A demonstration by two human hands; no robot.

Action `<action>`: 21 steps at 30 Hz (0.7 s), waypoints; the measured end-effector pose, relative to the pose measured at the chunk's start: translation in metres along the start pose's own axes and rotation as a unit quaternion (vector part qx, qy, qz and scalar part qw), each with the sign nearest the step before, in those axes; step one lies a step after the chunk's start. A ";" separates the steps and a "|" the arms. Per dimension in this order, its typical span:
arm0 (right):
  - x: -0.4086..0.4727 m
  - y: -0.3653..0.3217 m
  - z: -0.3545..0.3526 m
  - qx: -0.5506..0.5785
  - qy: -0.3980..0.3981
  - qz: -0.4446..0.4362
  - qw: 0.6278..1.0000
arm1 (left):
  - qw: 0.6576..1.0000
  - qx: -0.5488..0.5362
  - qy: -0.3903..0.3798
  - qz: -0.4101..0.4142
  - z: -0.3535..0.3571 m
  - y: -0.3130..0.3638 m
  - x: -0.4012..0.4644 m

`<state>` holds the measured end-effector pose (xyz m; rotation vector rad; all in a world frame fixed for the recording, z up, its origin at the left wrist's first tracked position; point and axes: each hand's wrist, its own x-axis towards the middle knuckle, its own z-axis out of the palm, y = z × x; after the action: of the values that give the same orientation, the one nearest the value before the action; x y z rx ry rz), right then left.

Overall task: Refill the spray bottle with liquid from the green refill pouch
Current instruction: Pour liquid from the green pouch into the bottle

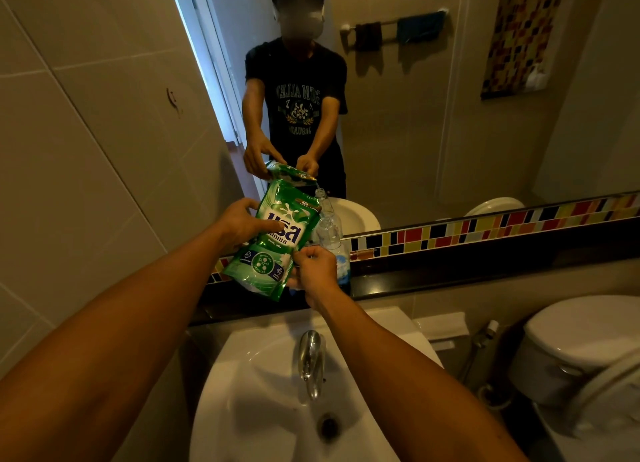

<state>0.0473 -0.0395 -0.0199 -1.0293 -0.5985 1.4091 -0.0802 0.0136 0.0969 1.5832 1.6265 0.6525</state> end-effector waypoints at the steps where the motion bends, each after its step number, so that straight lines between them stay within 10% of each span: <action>1: 0.001 0.000 0.000 0.000 0.001 0.000 1.000 | 1.000 -0.001 0.000 -0.001 -0.001 0.000 0.000; 21: 0.003 -0.001 -0.004 -0.003 -0.003 -0.004 1.000 | 1.000 0.002 -0.002 -0.005 0.002 -0.002 0.006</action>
<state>0.0513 -0.0377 -0.0215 -1.0271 -0.6107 1.4049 -0.0799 0.0191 0.0933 1.5770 1.6338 0.6412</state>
